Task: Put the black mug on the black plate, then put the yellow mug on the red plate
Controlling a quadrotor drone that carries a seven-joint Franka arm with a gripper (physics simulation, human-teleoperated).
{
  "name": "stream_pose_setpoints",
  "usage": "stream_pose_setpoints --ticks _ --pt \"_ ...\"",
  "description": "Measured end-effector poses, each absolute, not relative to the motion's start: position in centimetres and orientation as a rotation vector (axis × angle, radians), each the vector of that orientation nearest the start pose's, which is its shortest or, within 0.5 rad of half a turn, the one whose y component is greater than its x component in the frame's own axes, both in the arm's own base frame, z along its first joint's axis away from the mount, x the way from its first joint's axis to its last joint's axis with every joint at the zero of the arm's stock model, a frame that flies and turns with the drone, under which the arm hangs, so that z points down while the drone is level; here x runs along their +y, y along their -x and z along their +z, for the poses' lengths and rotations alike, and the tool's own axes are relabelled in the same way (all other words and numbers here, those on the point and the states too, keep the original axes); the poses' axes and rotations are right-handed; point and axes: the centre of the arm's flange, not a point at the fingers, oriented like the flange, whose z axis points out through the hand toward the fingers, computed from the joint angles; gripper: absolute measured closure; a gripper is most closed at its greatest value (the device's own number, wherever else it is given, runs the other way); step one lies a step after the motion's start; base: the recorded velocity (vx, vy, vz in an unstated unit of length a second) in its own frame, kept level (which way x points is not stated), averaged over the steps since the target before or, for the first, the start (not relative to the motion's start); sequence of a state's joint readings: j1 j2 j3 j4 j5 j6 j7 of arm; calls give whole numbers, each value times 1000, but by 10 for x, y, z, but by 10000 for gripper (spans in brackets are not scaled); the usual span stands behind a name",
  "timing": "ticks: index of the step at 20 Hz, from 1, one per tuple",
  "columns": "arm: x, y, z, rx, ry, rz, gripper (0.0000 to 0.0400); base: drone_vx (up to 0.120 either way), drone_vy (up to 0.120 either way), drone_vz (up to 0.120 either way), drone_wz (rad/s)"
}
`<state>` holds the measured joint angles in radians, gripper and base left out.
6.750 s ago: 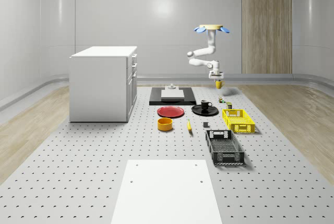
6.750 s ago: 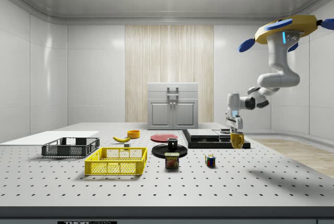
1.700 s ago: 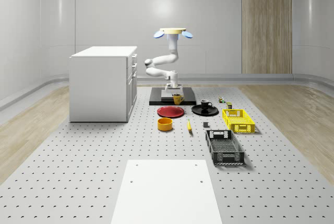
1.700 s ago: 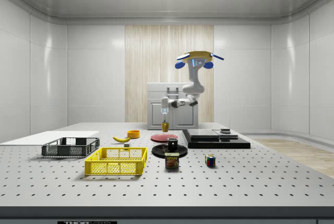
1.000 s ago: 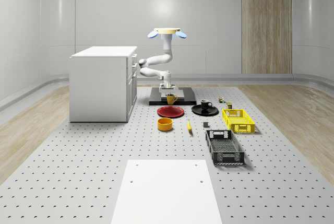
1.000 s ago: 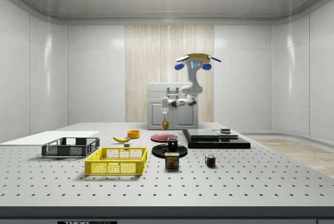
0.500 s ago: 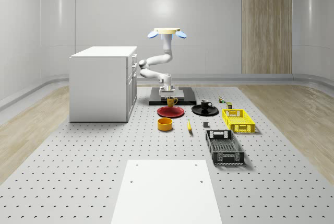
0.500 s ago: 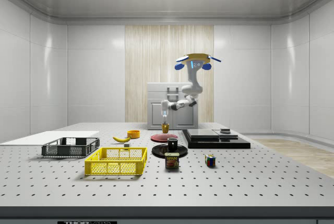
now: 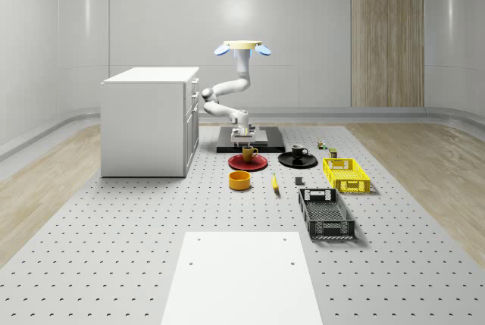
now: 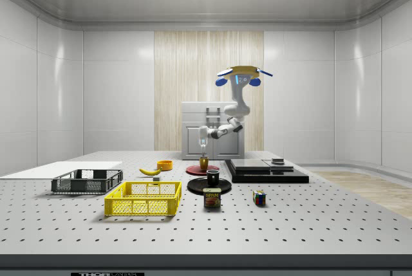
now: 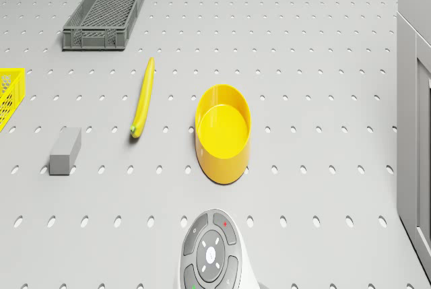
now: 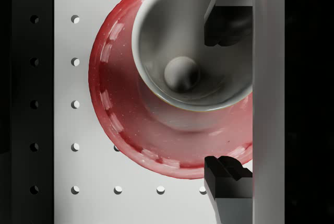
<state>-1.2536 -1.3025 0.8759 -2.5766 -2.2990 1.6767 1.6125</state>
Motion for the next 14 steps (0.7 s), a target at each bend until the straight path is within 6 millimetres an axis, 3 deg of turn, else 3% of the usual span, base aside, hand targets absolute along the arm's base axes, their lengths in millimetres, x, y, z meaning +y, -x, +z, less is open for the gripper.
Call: stream_pose_setpoints --ticks 5,14 --pt "-4 -329 654 -2 0 786 19 0 0 0 0" --pt "-4 -329 633 -2 0 785 2 0 0 0 0"
